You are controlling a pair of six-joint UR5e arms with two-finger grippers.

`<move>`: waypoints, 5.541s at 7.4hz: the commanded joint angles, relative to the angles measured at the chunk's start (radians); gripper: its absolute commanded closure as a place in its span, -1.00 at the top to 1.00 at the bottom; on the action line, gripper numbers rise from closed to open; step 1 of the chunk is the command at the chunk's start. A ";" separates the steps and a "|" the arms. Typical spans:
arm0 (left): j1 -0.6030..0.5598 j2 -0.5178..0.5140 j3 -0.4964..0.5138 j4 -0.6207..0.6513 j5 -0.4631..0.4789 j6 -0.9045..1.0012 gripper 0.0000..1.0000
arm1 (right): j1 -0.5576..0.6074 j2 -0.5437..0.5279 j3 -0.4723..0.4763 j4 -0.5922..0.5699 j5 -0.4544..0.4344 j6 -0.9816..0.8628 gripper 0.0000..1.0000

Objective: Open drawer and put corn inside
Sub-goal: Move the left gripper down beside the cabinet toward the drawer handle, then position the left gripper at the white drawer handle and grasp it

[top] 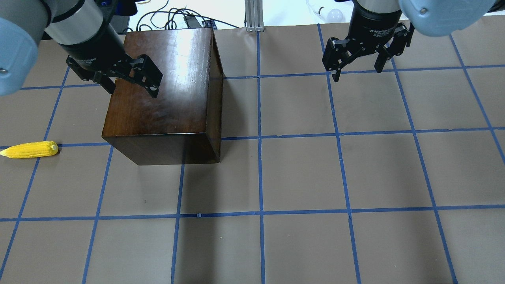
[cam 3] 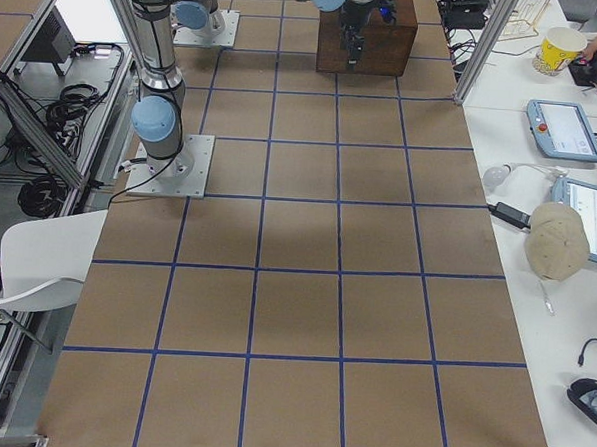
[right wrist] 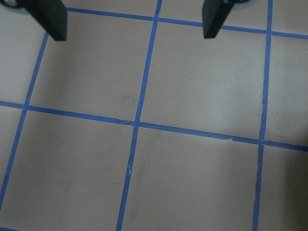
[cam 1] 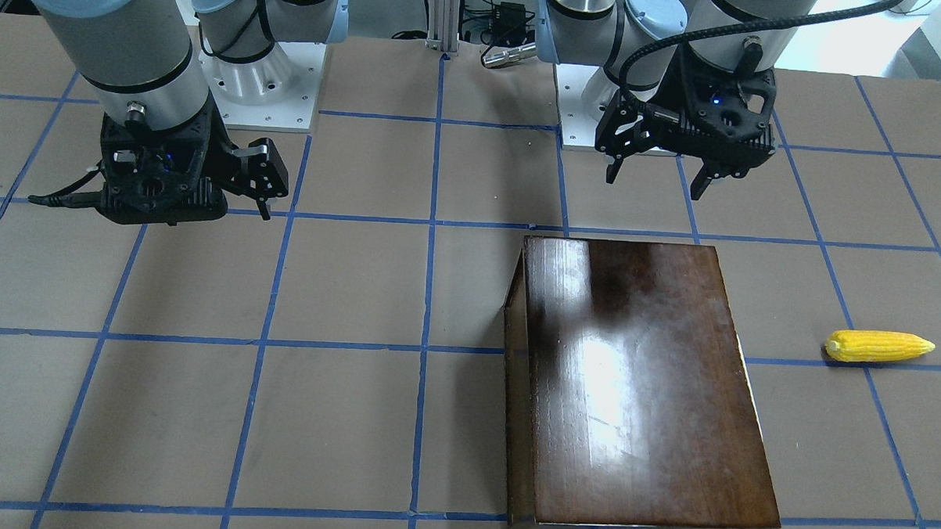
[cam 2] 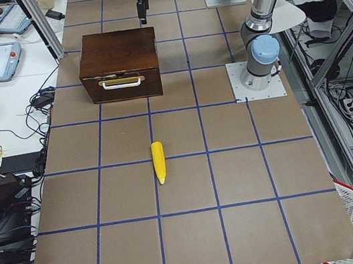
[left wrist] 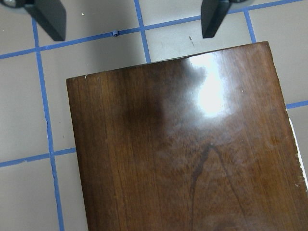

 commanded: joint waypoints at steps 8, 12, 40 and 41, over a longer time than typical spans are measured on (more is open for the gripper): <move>0.037 0.001 0.008 -0.013 0.002 -0.015 1.00 | 0.000 0.001 0.002 0.000 0.000 -0.001 1.00; 0.045 -0.002 -0.009 -0.010 -0.011 -0.016 1.00 | 0.000 0.001 0.002 0.000 0.000 -0.001 1.00; 0.427 -0.568 0.158 0.114 -0.287 0.355 1.00 | 0.000 0.001 0.002 0.000 0.000 -0.002 1.00; 0.427 -0.571 0.157 0.114 -0.285 0.355 1.00 | 0.000 0.001 0.002 0.000 0.000 -0.002 1.00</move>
